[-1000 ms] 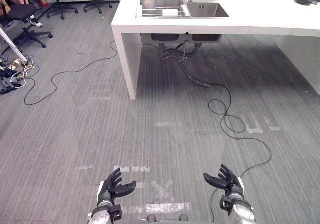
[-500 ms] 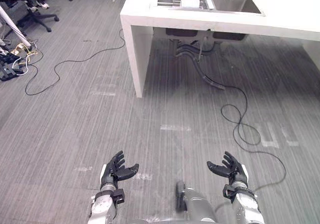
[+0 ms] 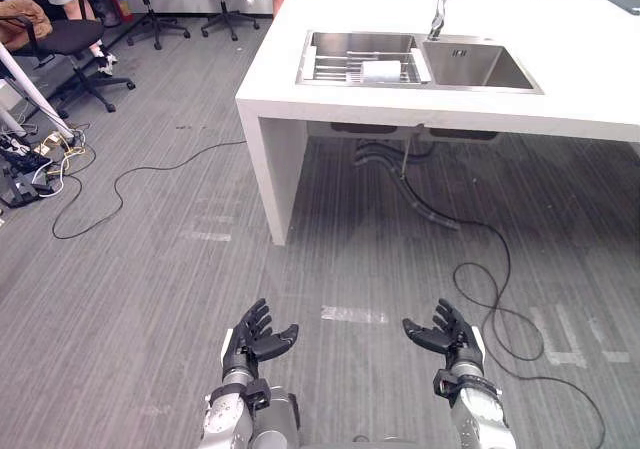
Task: Walk over to the sink, pick up the cup, carry it to the dishwasher, place the cup inside the dishwasher, then close the dishwasher door
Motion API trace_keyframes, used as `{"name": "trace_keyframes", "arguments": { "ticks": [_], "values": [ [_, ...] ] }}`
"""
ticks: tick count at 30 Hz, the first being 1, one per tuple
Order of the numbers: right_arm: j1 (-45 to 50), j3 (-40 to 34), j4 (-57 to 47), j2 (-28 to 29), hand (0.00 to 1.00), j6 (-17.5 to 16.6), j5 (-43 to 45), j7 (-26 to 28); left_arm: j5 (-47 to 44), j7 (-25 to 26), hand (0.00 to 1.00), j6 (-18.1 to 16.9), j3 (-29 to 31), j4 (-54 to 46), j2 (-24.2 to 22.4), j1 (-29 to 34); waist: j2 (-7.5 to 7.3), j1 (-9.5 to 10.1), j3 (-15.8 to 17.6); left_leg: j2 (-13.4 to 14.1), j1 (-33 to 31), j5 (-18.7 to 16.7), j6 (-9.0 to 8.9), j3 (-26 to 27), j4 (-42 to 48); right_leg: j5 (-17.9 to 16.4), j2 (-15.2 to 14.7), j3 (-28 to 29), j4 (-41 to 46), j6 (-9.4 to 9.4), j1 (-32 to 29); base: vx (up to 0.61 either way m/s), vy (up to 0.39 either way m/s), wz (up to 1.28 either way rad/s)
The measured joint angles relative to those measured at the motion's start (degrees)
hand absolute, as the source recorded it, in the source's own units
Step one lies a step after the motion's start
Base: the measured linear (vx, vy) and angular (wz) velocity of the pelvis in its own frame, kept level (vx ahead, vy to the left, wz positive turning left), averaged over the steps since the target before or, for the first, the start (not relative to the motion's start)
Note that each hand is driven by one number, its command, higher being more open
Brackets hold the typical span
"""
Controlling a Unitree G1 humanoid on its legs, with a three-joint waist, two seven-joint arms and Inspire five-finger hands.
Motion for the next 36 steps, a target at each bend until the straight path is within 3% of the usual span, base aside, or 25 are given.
{"name": "trace_keyframes", "arguments": {
  "ticks": [1, 3, 4, 5, 7, 9, 12, 15, 16, 17, 19, 21, 22, 25, 27, 28, 29, 30, 31, 32, 36],
  "values": [
    [0.0, 0.1, 1.0, 0.4, 0.9, 0.2, -0.1, 0.2, 0.0, 0.1, 0.9, 0.1, 0.0, 0.8, 0.7, -0.4, -1.06, 0.07, 0.1, -1.0, 0.2, -1.8, 0.85, 1.0, 0.6, -1.1, -1.3, 1.1, 0.9, 0.98, -0.3, 0.35, 0.222, -0.28],
    [0.2, 0.3, 1.3, 0.5, 0.9, 0.5, -0.3, 0.4, 0.0, 0.1, 0.9, 0.7, -0.1, 0.9, 0.9, 0.0, -1.57, 0.21, 0.3, -2.1, 1.2, -5.8, 1.41, 2.9, 2.6, -4.0, -3.2, 2.6, 6.5, 2.65, -1.7, 0.33, 0.223, -0.38],
    [0.4, 0.3, 1.4, 0.6, 0.9, 0.5, -0.4, 0.5, 0.0, 0.2, 0.9, 0.9, -0.7, 0.8, 1.2, 0.6, -1.56, 0.26, 0.3, -2.7, 3.8, -7.4, 2.2, 4.7, 1.9, -5.3, -4.0, 3.8, 15.3, 4.19, -4.6, 0.31, 0.226, -0.45],
    [0.7, 0.5, 1.4, 0.7, 0.9, 0.5, -0.5, 0.8, 0.0, 0.2, 0.9, 0.9, -2.1, 0.7, 1.8, 0.8, -1.64, -0.24, 0.4, -3.7, 6.6, -8.6, 2.91, 5.2, 1.3, -4.6, -4.8, 4.0, 27.5, 6.09, -8.7, 0.31, 0.212, -0.31],
    [1.6, 0.5, 1.3, 1.2, 0.9, 0.6, -1.7, 1.0, 0.0, 0.1, 0.9, 1.0, -4.0, 0.2, 3.2, 0.4, -2.39, -1.43, 0.3, -5.0, 10.4, -10.7, 3.9, 4.9, 1.4, -3.1, -6.6, 3.6, 43.0, 9.2, -14.4, 0.3, 0.134, 0.11],
    [2.8, 0.8, 0.9, 1.6, 0.9, 0.9, -2.2, 1.1, 0.0, 0.2, 0.9, 1.0, -4.3, -0.9, 3.2, 0.0, -2.86, -1.76, 0.0, -5.3, 13.7, -12.9, 4.03, 4.3, 1.5, -4.5, -7.2, 1.7, 48.6, 7.19, -18.3, 0.39, 0.047, 0.23],
    [3.0, 1.0, 0.6, 2.0, 0.9, 1.0, -2.6, 1.7, 0.0, 0.3, 0.9, 1.0, -4.6, -4.9, 3.0, -0.6, -3.29, -3.19, -0.2, -5.0, 17.4, -14.9, 3.01, 1.8, -0.5, -7.1, -7.0, -2.6, 45.2, 3.71, -24.9, 0.42, -0.057, 0.39],
    [2.8, 1.0, 0.8, 2.0, 0.9, 1.1, -2.6, 2.1, 0.0, 0.4, 0.9, 0.9, -4.4, -6.3, 2.9, -2.2, -3.42, -3.92, -0.3, -3.7, 21.2, -16.5, 0.63, -0.4, -1.9, -5.7, -5.7, -3.9, 32.2, 2.76, -28.1, 0.51, -0.178, 0.4],
    [2.8, 1.3, 1.9, 1.5, 0.9, 1.1, -2.6, 2.1, 0.0, 0.5, 0.9, 1.0, -4.2, -6.3, 3.2, -2.1, -2.83, -3.88, -0.9, -2.8, 23.1, -17.4, -0.82, -1.2, -2.1, 0.1, -4.9, -5.1, 28.3, -3.27, -27.0, 0.52, -0.16, 0.07],
    [2.7, 1.4, 2.5, 0.7, 0.9, 1.1, -2.6, 2.0, -0.1, 0.5, 0.9, 1.1, -4.4, -6.7, 2.9, -2.0, -1.13, -3.84, -1.7, -1.0, 23.4, -17.3, -1.4, -1.9, -2.1, 0.2, -3.7, -6.4, 28.1, -3.03, -26.1, 0.43, -0.11, 0.06],
    [2.6, 1.6, 2.6, 0.1, 0.9, 1.1, -2.6, 2.0, -0.1, 0.5, 0.9, 1.1, -4.6, -11.0, 2.3, -1.6, -0.41, -3.87, -2.0, 0.8, 23.8, -14.7, -2.87, -2.1, -1.5, -0.8, -2.0, -7.8, 26.8, -4.29, -24.4, 0.59, -0.165, 0.06],
    [3.2, 2.0, 1.8, -0.3, 0.9, 1.1, -2.6, 1.7, -0.1, 0.6, 0.9, 1.2, -5.4, -16.5, 1.4, -1.3, -0.18, -3.86, -1.5, 2.3, 20.2, -9.5, -3.12, -2.3, 10.1, -1.0, -0.8, -8.5, 21.3, -4.47, -18.1, 0.56, -0.163, 0.13],
    [4.8, 2.7, 0.0, -0.4, 0.9, 1.1, -2.6, 1.4, -0.1, 0.8, 0.9, 1.0, -6.9, -22.0, 0.6, -0.8, -0.21, -3.44, -1.0, 4.0, 15.0, -7.9, -4.3, -2.8, 23.8, -1.0, -0.6, -8.6, 16.8, -4.52, -12.0, 0.41, -0.079, 0.08],
    [6.6, 2.8, -2.9, -0.4, 0.9, 0.7, -2.6, 0.7, -0.1, 1.4, 0.9, -1.0, -9.8, -33.0, -0.8, -0.1, -0.15, -2.0, -1.0, 6.8, 6.4, -9.4, -3.79, -1.5, 34.4, -1.0, -0.4, -8.1, 12.1, -4.51, -5.7, 0.33, 0.002, -0.14],
    [6.6, 2.8, -3.3, -0.3, 0.9, 0.6, -2.6, 0.7, -0.1, 1.6, 0.9, -2.4, -10.3, -39.4, -1.7, -0.2, 0.07, -1.02, -1.0, 8.1, 1.4, -10.0, -3.28, -1.3, 33.2, -1.2, -0.7, -6.8, 9.9, -4.28, -3.7, 0.26, 0.125, -0.37],
    [6.6, 2.7, -3.3, -0.3, 0.9, 0.6, -2.6, 0.7, -0.1, 1.7, 0.9, -3.7, -10.2, -42.3, -1.9, -0.2, 0.13, -0.56, -0.9, 8.1, -0.6, -10.0, -3.21, -1.1, 29.2, -1.9, -1.4, -6.4, 9.8, -3.03, -2.9, 0.28, 0.28, -0.31],
    [7.0, 2.7, -3.6, -0.2, 0.9, 0.6, -2.6, 0.6, -0.1, 1.8, 0.9, -4.5, -10.2, -44.4, -2.0, -0.3, 0.86, -0.54, -0.9, 7.9, -1.0, -9.1, -2.96, -0.7, 20.3, -3.2, -2.1, -5.9, 10.7, -1.3, -2.1, 0.27, 0.307, -0.2],
    [7.4, 2.7, -3.7, -0.4, 0.9, 0.6, -2.6, 0.6, 0.0, 1.8, 0.9, -4.7, -10.2, -45.3, -2.6, -0.2, 1.84, -0.62, -1.5, 7.7, -0.7, -5.6, -2.77, -0.5, 13.8, -4.4, -2.2, -5.8, 11.8, -0.48, -2.1, 0.27, 0.338, 0.06],
    [7.4, 2.6, -2.8, -0.3, 0.9, 0.8, -2.5, 0.5, 0.0, 1.9, 0.9, -5.3, -10.4, -46.4, -2.7, -0.6, 1.53, -0.61, -1.5, 6.6, 0.5, -6.1, -3.88, -0.6, 9.1, -7.6, -3.1, -5.0, 14.0, 0.4, -2.6, 0.21, 0.249, 0.15],
    [7.6, 2.8, -2.5, 0.5, 0.9, 1.1, -2.5, 0.8, 0.0, 2.8, 0.9, -5.4, -10.2, -46.6, -2.3, -0.7, -0.11, -0.31, -2.1, 4.3, 1.0, -6.1, -3.58, 0.2, 7.8, -8.1, -5.0, -3.4, 13.9, 0.92, -2.7, 0.2, 0.222, 0.2],
    [4.7, 4.2, 1.5, 0.4, 0.9, 0.7, -2.5, 1.2, 0.1, 4.2, 0.9, -5.5, -10.6, -47.1, -0.9, -0.2, -0.35, 0.86, -2.1, 2.0, 1.4, -6.8, -2.29, 0.0, 7.3, -6.8, -6.0, -1.2, 8.8, 2.18, -0.6, 0.13, 0.118, 0.07]
  ]
}}
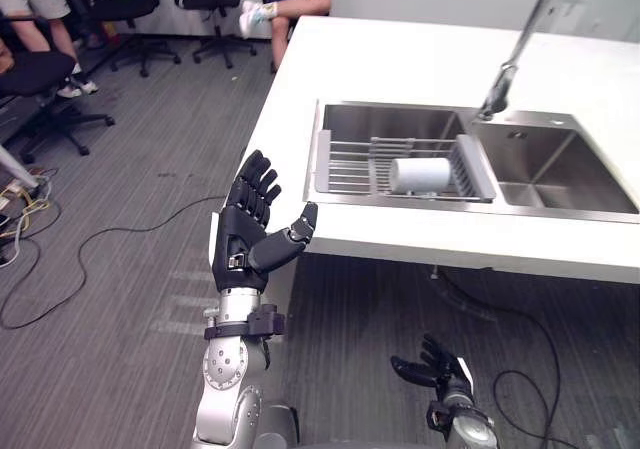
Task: Walk over to the sink, pick up the cup, carry it to the dishwasher, place the cup inside the dishwasher, then close the dishwasher door
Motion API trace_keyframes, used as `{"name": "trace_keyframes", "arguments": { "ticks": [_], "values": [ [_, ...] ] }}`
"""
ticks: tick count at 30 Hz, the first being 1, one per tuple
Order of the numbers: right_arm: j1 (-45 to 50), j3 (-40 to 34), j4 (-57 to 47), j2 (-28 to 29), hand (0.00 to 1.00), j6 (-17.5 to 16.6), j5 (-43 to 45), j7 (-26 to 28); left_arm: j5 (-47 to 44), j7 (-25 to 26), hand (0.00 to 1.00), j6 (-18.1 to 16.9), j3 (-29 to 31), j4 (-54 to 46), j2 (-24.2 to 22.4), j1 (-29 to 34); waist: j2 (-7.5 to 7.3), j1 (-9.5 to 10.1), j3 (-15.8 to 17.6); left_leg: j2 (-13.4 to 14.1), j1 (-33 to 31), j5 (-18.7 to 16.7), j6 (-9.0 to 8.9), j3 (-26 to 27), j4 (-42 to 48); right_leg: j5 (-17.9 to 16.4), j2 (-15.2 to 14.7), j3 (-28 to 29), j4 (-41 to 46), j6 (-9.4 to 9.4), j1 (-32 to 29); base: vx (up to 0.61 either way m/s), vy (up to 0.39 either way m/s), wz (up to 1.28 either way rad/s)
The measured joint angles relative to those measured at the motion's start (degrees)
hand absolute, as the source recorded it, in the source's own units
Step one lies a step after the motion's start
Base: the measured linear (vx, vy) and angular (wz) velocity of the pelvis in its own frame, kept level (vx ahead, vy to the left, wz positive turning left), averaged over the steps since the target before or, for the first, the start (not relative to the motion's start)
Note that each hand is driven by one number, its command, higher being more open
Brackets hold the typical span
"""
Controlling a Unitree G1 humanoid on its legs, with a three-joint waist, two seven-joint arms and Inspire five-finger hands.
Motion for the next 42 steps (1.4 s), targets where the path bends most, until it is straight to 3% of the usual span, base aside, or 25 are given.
{"name": "trace_keyframes", "arguments": {
  "ticks": [2, 3, 5, 6, 7, 8, 9, 11, 13, 14, 15, 16, 17, 19, 21, 22, 24, 26, 28, 30, 33, 37, 42],
  "values": [
    [-0.9, 0.1, 1.1, 0.1, 0.9, 0.0, -0.1, 0.3, 0.7, -0.1, 0.9, 0.0, -1.2, -0.8, 0.9, 0.3, -0.28, 0.8, -0.1, -0.4, 1.1, -1.2, 0.5, 1.3, -0.3, 0.1, -0.6, 1.5, 0.0, 0.22, 0.1, 0.1, 0.078, -0.29],
    [-0.8, 0.2, 0.5, 0.2, 0.9, -0.2, -0.1, 0.4, 1.2, -0.1, 0.9, 0.0, -2.5, -2.9, 1.7, 1.0, -0.58, 1.11, 0.1, -0.4, 2.3, -3.0, 0.57, 2.7, -0.7, -0.3, -1.0, 2.6, 2.2, 1.51, -0.4, 0.11, 0.08, -0.52],
    [-0.3, 0.2, 0.0, 0.2, 0.9, -0.6, -0.5, 0.7, 2.3, -0.4, 0.9, 0.0, -5.0, -5.5, 3.0, 0.9, -1.3, 1.04, 0.1, -0.3, 4.1, -4.3, 0.88, 4.4, -0.7, -0.9, -1.7, 4.6, 15.7, 5.49, -6.3, 0.13, 0.047, -0.44],
    [0.4, 0.2, 0.0, 0.5, 0.9, -0.5, -1.5, 0.9, 3.4, -0.8, 0.9, 0.0, -6.5, -7.0, 4.0, 0.9, -2.22, 0.17, 0.3, -0.8, 5.7, -5.1, 1.26, 4.8, -0.6, 1.0, -2.6, 5.0, 25.8, 9.48, -10.6, 0.12, 0.006, -0.16],
    [1.0, 0.1, 0.0, 1.0, 0.9, -0.5, -1.7, 0.9, 4.0, -1.4, 0.9, 0.0, -7.5, -7.5, 4.7, 0.9, -2.86, -0.48, 0.2, -1.0, 6.9, -5.6, 1.54, 4.8, -0.7, 3.9, -3.1, 4.7, 31.6, 10.65, -12.8, 0.15, -0.003, -0.03],
    [1.7, 0.1, 0.0, 1.6, 0.9, -0.5, -1.8, 0.9, 4.8, -1.8, 0.9, 0.0, -8.3, -7.6, 5.1, 0.8, -3.36, -1.05, 0.1, -0.9, 8.7, -6.2, 1.59, 4.7, -1.2, 7.7, -3.4, 4.2, 36.5, 9.88, -14.5, 0.17, -0.016, 0.07],
    [2.5, 0.1, 0.0, 2.1, 0.9, -0.5, -1.8, 0.9, 5.4, -2.1, 0.9, 0.1, -9.1, -7.6, 5.2, 0.9, -3.08, -1.86, 0.0, -0.5, 10.1, -6.5, 1.58, 4.4, -2.0, 7.7, -3.6, 3.4, 39.1, 7.74, -15.3, 0.28, -0.062, 0.05],
    [3.0, 0.3, -0.5, 3.1, 0.9, -0.5, -1.8, 1.6, 5.8, -2.1, 0.9, 0.0, -9.3, -7.4, 4.2, -0.3, -3.78, -2.26, -1.1, 1.1, 11.9, -7.2, 0.6, 4.3, -3.7, 0.7, -3.4, 0.0, 37.7, 3.06, -18.9, 0.29, -0.121, -0.03],
    [3.2, 0.4, -1.4, 3.3, 0.9, -0.5, -2.0, 2.1, 5.8, -1.7, 0.9, 0.0, -8.6, -5.8, 4.0, -2.1, -3.61, -2.36, -1.1, 3.0, 14.0, -6.8, -1.3, 4.3, -5.8, -1.3, -2.3, -2.4, 32.2, 1.77, -22.2, 0.26, -0.199, 0.0],
    [3.3, 0.8, -2.0, 3.3, 0.9, -0.5, -2.3, 2.1, 6.0, -1.5, 0.9, -0.1, -7.9, -4.8, 3.9, -2.6, -4.21, -2.56, -1.5, 3.3, 15.2, -6.7, -3.06, 4.2, -6.5, 0.4, -1.3, -3.3, 24.0, 1.61, -23.1, 0.34, -0.258, 0.06],
    [3.4, 0.9, -2.3, 3.4, 0.9, -0.5, -2.2, 2.1, 6.3, -1.4, 0.9, -0.1, -7.5, -4.4, 4.0, -2.6, -5.49, -2.74, -2.2, 2.5, 15.7, -6.9, -3.81, 4.2, -6.5, 4.8, -1.5, -3.4, 17.2, 0.74, -22.9, 0.34, -0.241, 0.06],
    [3.3, 1.1, -1.5, 2.2, 0.9, -0.6, -2.3, 2.0, 6.8, -1.4, 0.9, 0.0, -6.7, -1.8, 3.0, -2.7, -3.89, -3.17, -2.6, 3.7, 17.0, -7.5, -5.0, 2.7, -6.8, 5.8, -0.6, -4.4, 16.9, -1.62, -22.2, 0.33, -0.218, -0.09],
    [3.2, 1.0, -1.7, 0.9, 0.9, -0.5, -2.3, 2.0, 7.0, -1.4, 0.9, 1.0, -6.7, -0.1, 2.2, -2.7, -1.84, -3.18, -3.6, 4.9, 17.6, -6.6, -4.96, 2.4, -8.7, 5.5, 0.8, -4.8, 16.0, -2.09, -21.5, 0.31, -0.204, -0.1],
    [3.1, 0.8, -1.9, -0.1, 0.9, -0.5, -2.3, 2.0, 7.8, -1.4, 0.9, 1.2, -6.7, 1.2, 1.0, -2.9, -0.56, -3.67, -4.3, 5.4, 19.0, -4.3, -4.94, 2.3, -11.6, 4.8, 1.5, -5.6, 15.4, -2.98, -20.8, 0.27, -0.167, 0.03],
    [3.8, 0.7, -1.9, -0.8, 0.9, -0.5, -2.3, 2.0, 8.1, -1.7, 0.9, 1.4, -7.3, 1.2, 0.1, -3.3, 0.13, -3.82, -3.6, 7.4, 18.1, -3.5, -5.24, 1.1, -6.9, 4.5, 3.1, -7.1, 12.3, -3.45, -17.3, 0.23, -0.172, 0.22],
    [5.0, 0.7, -2.0, -0.7, 0.9, -0.5, -2.3, 2.0, 8.4, -1.7, 0.9, 1.4, -7.3, 1.3, -0.1, -3.3, 0.17, -3.76, -3.2, 9.1, 14.4, -1.4, -5.11, -0.2, 3.2, 4.3, 4.0, -7.9, 9.8, -3.92, -13.8, 0.15, -0.127, 0.15],
    [6.2, 0.7, -2.5, -0.7, 0.9, -0.5, -2.3, 1.9, 8.4, -1.7, 0.9, 1.4, -6.7, 1.2, -0.1, -3.3, -0.08, -3.18, -3.0, 10.3, 10.2, 1.9, -4.6, -1.3, 13.8, 3.8, 4.4, -7.8, 7.7, -4.71, -10.7, 0.12, -0.057, 0.01],
    [6.4, 0.8, -2.8, -0.8, 0.9, -0.5, -2.2, 1.9, 8.4, -1.7, 0.9, 1.4, -6.3, 1.0, -0.2, -3.3, 0.27, -2.6, -3.3, 10.5, 7.7, -0.4, -3.96, -1.1, 17.2, 3.2, 4.4, -7.6, 7.1, -5.52, -9.6, 0.07, 0.044, -0.06],
    [6.2, 0.7, -3.3, -1.1, 0.9, -0.5, -2.2, 1.9, 8.6, -1.9, 0.9, 1.4, -6.2, 1.0, -0.3, -3.3, 0.37, -1.88, -3.3, 8.3, 5.7, -3.4, -0.81, 0.5, 8.9, 3.0, 4.0, -7.4, 7.2, -4.55, -9.6, 0.08, 0.144, -0.04],
    [5.8, 1.1, -3.2, -0.5, 0.9, -0.5, -2.2, 1.9, 9.0, -1.9, 0.9, 1.4, -5.7, 1.0, 0.4, -3.3, -0.28, -1.72, -3.9, 5.6, 8.7, -4.4, -1.59, 0.0, 1.3, 3.4, 3.2, -6.5, 7.4, -2.37, -10.7, 0.08, 0.122, 0.01],
    [4.1, 1.1, -1.8, -0.4, 0.9, -0.5, -2.2, 2.3, 10.9, -1.8, 0.9, 1.5, -5.0, 1.8, 1.2, -3.4, -0.49, -1.74, -4.0, 3.0, 11.3, -3.8, -2.36, -0.7, -6.7, 6.0, 2.4, -5.1, 3.7, -1.09, -10.8, 0.04, 0.133, -0.03],
    [4.6, 1.1, -1.7, -0.1, 0.9, -0.5, -2.2, 3.1, 16.4, -2.2, 0.9, 2.5, -6.9, 3.4, 2.5, -3.6, -0.59, -1.98, -4.2, 1.6, 14.9, -3.4, -2.21, 0.8, -10.4, 6.6, 1.6, -3.5, 2.0, -0.3, -8.5, 0.02, 0.093, -0.13],
    [4.3, 1.1, 1.2, -0.1, 0.9, -0.5, -2.3, 3.8, 20.8, -4.2, 0.9, 2.5, -11.5, 4.8, 4.9, -5.7, -0.82, -2.13, -5.0, 0.0, 16.9, 0.5, -1.97, 1.8, -17.6, 8.5, 1.0, -2.3, -0.7, -0.09, -9.5, -0.02, 0.011, -0.08]
  ]
}}
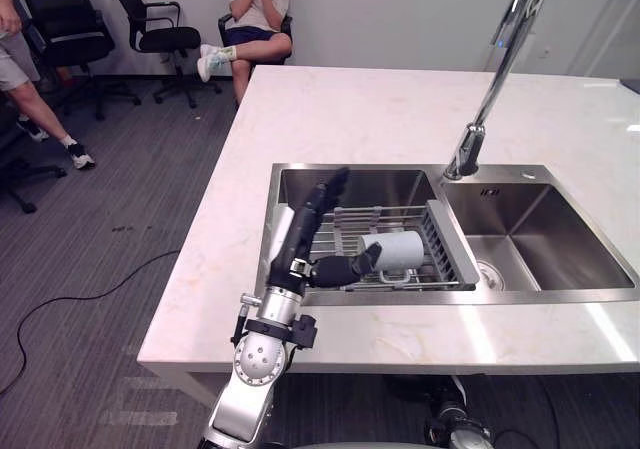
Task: Walk over to the sink, pick up the cup, carry it to the dishwasher, place the cup inside the dishwasher, then close the dishwasher door
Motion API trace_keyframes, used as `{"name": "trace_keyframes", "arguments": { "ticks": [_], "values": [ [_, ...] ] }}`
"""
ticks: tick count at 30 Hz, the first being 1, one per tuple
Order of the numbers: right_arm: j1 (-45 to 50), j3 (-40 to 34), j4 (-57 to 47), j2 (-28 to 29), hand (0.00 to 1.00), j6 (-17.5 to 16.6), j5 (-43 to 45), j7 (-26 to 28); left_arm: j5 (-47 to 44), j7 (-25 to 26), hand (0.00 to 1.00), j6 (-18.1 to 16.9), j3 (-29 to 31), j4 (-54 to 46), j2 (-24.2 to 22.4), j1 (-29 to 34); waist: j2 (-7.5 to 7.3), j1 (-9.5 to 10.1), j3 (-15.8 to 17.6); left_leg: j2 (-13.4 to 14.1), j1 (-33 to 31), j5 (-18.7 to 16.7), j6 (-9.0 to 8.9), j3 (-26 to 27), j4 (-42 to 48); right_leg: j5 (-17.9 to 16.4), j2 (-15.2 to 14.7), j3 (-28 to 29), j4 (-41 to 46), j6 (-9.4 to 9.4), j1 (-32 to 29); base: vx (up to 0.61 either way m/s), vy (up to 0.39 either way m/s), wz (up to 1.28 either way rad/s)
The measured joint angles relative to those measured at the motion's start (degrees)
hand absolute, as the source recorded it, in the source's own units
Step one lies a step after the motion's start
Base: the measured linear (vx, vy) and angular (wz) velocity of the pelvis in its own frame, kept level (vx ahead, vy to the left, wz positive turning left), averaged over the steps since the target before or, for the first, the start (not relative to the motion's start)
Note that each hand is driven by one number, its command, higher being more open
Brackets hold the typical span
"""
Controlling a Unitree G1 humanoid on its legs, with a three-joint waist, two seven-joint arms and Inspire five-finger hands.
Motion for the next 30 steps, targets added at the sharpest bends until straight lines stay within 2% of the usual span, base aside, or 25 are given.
{"name": "trace_keyframes", "arguments": {
  "ticks": [3, 6, 10, 16, 24, 30],
  "values": [
    [-0.1, 0.0, 2.8, -0.2, 0.9, 0.0, 0.0, 0.6, 2.2, -0.6, 0.9, 0.3, -0.6, 2.9, 0.1, -1.9, 0.06, -0.61, -0.1, -0.1, 0.6, 1.6, -0.15, -0.1, -2.8, 1.2, 0.5, 0.6, -1.5, -0.31, -0.1, -0.03, -0.029, -0.14],
    [-0.4, 0.0, 6.0, -0.9, 0.9, 0.0, 0.0, 0.7, 3.0, -0.6, 0.9, 0.7, -0.2, 7.8, 1.7, -3.6, 0.71, -1.61, -1.1, -0.2, 1.3, 3.2, -0.28, -0.2, -6.3, 3.7, 1.2, 1.4, -4.9, -0.41, -0.1, -0.03, -0.003, -0.17],
    [-0.4, 0.0, 7.9, -1.6, 0.9, 0.0, 0.0, 0.7, 4.5, -0.5, 0.9, 1.7, 0.3, 12.3, 3.4, -4.6, 0.69, -2.83, -1.1, -0.8, 1.1, 4.2, 0.19, 0.0, -7.6, 7.1, 1.1, 2.2, -9.5, -0.1, 0.8, -0.04, 0.046, -0.11],
    [-0.3, 0.0, 8.3, -1.9, 0.9, 0.0, -0.1, 0.9, 6.2, 0.4, 0.9, 2.3, 1.6, 14.3, 4.8, -4.7, 0.68, -3.06, -1.1, -2.0, 0.8, 4.7, 0.99, -0.1, -7.9, 11.0, 0.3, 2.6, -15.6, 0.45, 2.8, -0.05, 0.045, -0.04],
    [-0.3, 0.0, 8.7, -2.4, 0.9, 0.0, -0.2, 0.9, 7.2, 3.0, 0.9, 2.6, 3.5, 16.5, 4.7, -5.2, 0.54, -3.41, -1.0, -2.7, 0.8, 4.9, 1.24, -0.2, -8.4, 12.9, -0.1, 2.6, -18.9, 0.66, 3.8, -0.02, 0.016, -0.02],
    [-0.4, 0.0, 9.2, -2.6, 0.9, 0.0, -0.2, 0.8, 7.3, 5.5, 0.9, 3.0, 5.2, 17.1, 4.5, -5.7, 0.48, -4.49, -1.0, -2.9, 1.2, 5.0, 1.27, -0.6, -9.4, 13.5, -0.1, 2.5, -20.4, 0.69, 4.6, 0.0, 0.0, 0.0]
  ]
}}
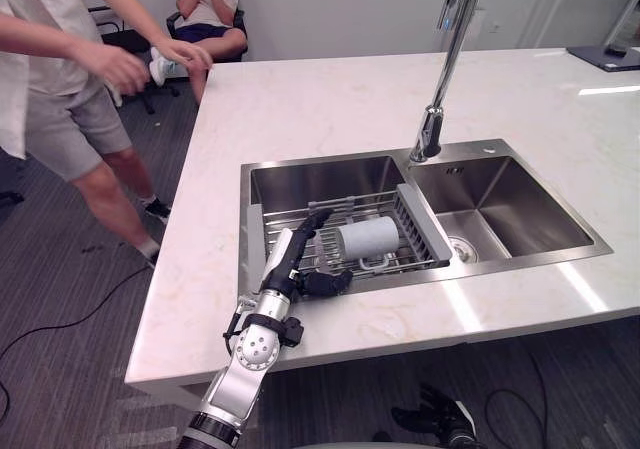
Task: Walk over to the sink, pick up the cup, carry it to the dishwasher, place the cup inside the dishwasher, then close the dishwasher door
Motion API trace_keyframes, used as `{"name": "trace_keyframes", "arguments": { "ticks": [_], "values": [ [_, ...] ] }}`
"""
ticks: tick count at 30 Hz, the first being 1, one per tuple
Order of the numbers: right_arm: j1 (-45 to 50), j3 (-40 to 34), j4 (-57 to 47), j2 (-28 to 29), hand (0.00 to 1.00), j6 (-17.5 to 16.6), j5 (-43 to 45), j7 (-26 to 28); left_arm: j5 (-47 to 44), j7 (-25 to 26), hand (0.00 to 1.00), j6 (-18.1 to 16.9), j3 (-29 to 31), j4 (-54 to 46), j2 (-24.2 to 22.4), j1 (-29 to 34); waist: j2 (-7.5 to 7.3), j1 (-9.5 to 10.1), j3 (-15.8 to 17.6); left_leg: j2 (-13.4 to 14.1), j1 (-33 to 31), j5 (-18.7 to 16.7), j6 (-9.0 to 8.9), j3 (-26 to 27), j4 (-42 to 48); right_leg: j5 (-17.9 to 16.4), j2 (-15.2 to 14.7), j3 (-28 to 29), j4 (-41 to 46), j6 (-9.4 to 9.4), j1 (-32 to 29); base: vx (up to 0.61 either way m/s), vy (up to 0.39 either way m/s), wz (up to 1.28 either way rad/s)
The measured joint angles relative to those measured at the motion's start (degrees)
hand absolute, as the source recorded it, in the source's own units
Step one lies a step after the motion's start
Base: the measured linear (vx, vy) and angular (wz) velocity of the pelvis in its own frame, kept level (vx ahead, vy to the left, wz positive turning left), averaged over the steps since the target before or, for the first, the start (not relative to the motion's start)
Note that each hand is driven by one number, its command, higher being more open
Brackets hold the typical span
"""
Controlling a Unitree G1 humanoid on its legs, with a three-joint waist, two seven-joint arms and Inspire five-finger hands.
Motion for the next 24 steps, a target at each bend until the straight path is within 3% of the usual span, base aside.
{"name": "trace_keyframes", "arguments": {
  "ticks": [9, 16, 24],
  "values": [
    [0.0, -0.2, 0.4, 0.0, 0.9, 0.0, 0.0, 0.2, 0.7, 0.8, 0.9, 1.0, 0.1, 3.6, 0.2, -3.0, -0.12, -0.14, 0.1, -0.2, 0.1, 0.0, 0.02, 0.1, -0.2, 0.4, -0.1, 0.1, -0.7, -0.04, 0.2, 0.0, 0.0, 0.0],
    [-0.3, -0.4, 0.4, -0.1, 0.9, -0.1, 0.0, 0.3, 6.4, 0.6, 0.9, 1.7, -0.1, 4.0, 1.1, -4.7, -0.04, -1.48, 0.5, -0.2, 0.4, 0.0, 0.03, 0.4, -0.4, 0.6, -0.1, 0.5, -0.9, 0.02, 0.4, -0.01, -0.003, -0.01],
    [-0.8, -0.3, 0.7, -0.6, 0.9, -0.3, 0.0, 0.3, 13.5, 0.6, 0.9, 1.7, -1.1, 4.0, 2.1, -7.8, 0.0, -1.69, 1.9, -0.3, 0.7, 0.0, 0.03, 0.6, -0.5, 0.6, -0.1, 0.8, -0.9, 0.11, 0.4, 0.0, -0.001, -0.01]
  ]
}}
